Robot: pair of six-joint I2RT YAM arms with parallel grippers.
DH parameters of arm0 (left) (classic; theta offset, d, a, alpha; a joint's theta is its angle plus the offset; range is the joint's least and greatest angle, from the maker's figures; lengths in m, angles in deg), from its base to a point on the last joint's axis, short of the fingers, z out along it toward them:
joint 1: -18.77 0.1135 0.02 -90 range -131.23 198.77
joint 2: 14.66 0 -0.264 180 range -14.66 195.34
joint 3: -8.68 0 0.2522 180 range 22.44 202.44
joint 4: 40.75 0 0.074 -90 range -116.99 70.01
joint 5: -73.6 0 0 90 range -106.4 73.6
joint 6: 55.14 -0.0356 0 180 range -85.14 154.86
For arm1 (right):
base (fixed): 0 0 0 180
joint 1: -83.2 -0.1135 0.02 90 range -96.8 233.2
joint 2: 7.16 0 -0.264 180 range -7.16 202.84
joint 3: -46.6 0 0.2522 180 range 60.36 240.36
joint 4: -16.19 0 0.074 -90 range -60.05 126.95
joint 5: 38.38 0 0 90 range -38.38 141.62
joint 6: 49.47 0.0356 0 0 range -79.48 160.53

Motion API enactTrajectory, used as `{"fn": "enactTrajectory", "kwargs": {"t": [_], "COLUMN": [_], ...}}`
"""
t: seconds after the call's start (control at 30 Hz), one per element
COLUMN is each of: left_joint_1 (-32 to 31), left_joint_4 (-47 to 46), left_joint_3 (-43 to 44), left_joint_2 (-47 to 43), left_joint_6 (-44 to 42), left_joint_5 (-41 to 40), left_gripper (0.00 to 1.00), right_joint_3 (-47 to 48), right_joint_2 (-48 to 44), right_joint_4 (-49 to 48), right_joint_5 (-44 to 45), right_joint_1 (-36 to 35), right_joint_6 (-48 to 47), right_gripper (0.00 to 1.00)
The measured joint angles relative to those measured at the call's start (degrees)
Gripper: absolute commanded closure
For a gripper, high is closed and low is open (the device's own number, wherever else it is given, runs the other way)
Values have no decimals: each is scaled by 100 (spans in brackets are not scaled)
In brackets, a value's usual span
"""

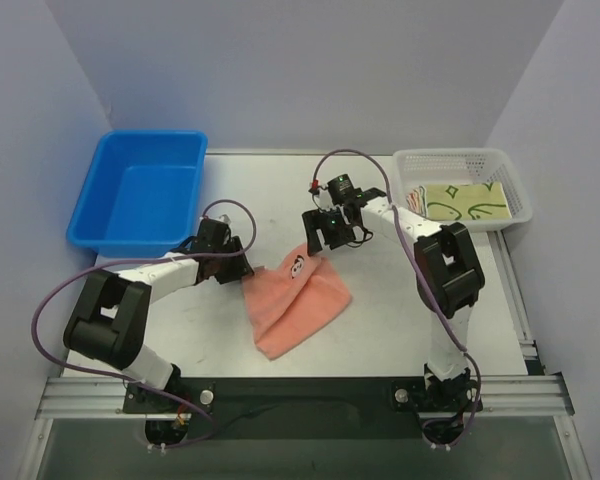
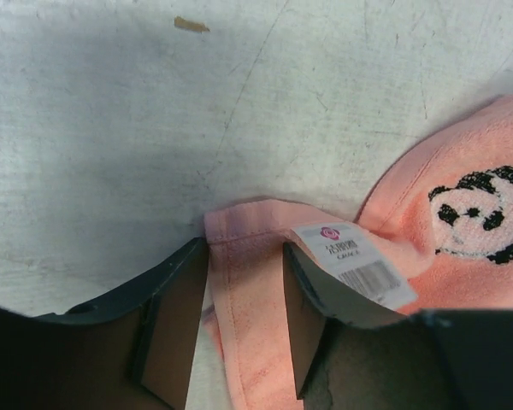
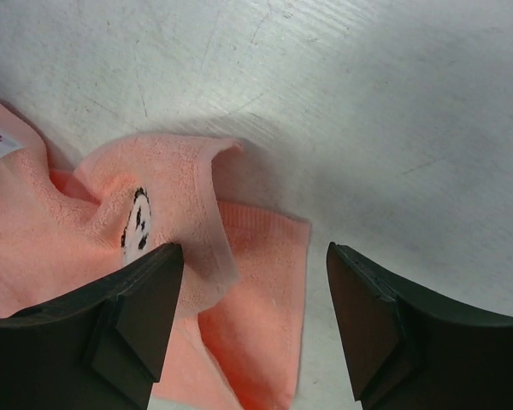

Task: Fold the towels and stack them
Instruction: Flatten out the crumpled towel

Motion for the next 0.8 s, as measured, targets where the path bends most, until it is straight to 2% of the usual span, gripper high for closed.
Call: {"fn": "enactTrajectory", "kwargs": {"t": [0.07,0.13,0.2,0.23,0.3,0.37,0.4,0.47,0.63,0.8], "left_joint_1": [2,2,0,2,2,0,0,-2,-7,-9], "left_joint_4": [-81,-138,-179,-190,-201,-199,-199,-195,-170,74], "left_joint_3": [13,22,31,35,37,39,39,44,44,-59], "left_joint_2": [79,144,188,205,232,238,238,238,221,7], "left_joint_6": [4,20,13,15,9,-22,-35,-57,-81,-114], "left_joint_5": [-15,-15,-15,-17,-15,-22,-22,-17,-22,-63], "left_gripper": [61,65,77,80,91,94,100,100,100,100], "right_joint_3": [94,160,177,175,177,177,177,175,186,109], "right_joint_2": [184,323,415,448,509,568,595,634,737,730], "right_joint_4": [-31,-79,-144,-173,-258,-334,-372,-463,-691,-841], "right_joint_5": [-142,-343,-538,-640,-876,-1121,-1241,-1471,-1941,-2081], "right_joint_1": [0,0,0,0,0,0,0,0,0,0], "right_joint_6": [0,13,31,55,90,114,131,175,323,442], "right_gripper": [39,44,47,51,56,61,66,71,96,97]}}
